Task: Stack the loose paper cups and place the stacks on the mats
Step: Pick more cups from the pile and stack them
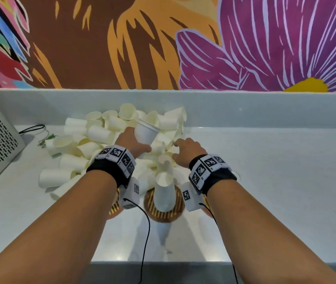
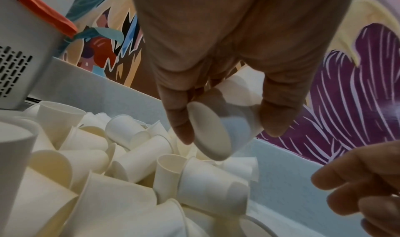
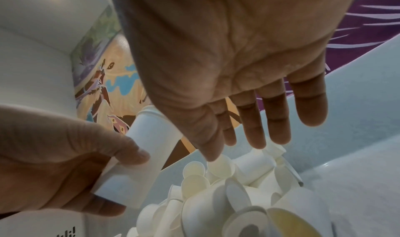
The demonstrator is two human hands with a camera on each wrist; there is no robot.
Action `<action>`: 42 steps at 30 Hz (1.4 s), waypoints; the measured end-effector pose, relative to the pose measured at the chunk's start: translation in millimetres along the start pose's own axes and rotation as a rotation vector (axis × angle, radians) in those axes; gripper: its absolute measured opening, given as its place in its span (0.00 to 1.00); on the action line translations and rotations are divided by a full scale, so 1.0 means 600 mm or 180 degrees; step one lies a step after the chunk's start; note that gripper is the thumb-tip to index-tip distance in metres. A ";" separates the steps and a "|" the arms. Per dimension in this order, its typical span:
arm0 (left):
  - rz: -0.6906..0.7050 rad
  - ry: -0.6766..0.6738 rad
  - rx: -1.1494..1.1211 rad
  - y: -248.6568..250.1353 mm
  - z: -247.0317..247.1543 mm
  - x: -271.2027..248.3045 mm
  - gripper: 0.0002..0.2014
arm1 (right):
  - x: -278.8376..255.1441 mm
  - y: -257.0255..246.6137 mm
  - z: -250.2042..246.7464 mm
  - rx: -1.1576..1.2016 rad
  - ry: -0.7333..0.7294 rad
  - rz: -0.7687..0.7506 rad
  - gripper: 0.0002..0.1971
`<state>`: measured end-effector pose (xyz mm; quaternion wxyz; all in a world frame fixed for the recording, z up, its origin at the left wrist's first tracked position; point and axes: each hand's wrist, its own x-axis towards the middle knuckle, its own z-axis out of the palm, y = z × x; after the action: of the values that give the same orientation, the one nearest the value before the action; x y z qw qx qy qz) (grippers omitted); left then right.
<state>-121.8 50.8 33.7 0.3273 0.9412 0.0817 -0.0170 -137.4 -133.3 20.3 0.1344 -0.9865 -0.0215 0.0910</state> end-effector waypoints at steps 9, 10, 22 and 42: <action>0.0093 -0.0230 -0.0005 -0.062 -0.005 0.070 0.35 | 0.059 -0.027 0.042 -0.0074 -0.0472 0.0178 0.29; 0.0089 -0.0253 -0.0015 -0.065 -0.001 0.075 0.35 | 0.065 -0.024 0.047 -0.0087 -0.0573 0.0190 0.31; -0.0055 -0.0278 -0.0099 -0.061 0.029 0.101 0.38 | 0.114 0.006 0.090 0.0403 -0.1150 -0.0035 0.43; 0.0110 -0.0293 0.0723 -0.038 0.036 0.100 0.38 | 0.132 0.015 -0.016 0.0985 0.0051 -0.0458 0.30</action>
<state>-66.0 63.7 -2.7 0.2223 0.9717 0.0479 -0.0636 -57.6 -139.1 13.4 0.2910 -0.9507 -0.0767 0.0755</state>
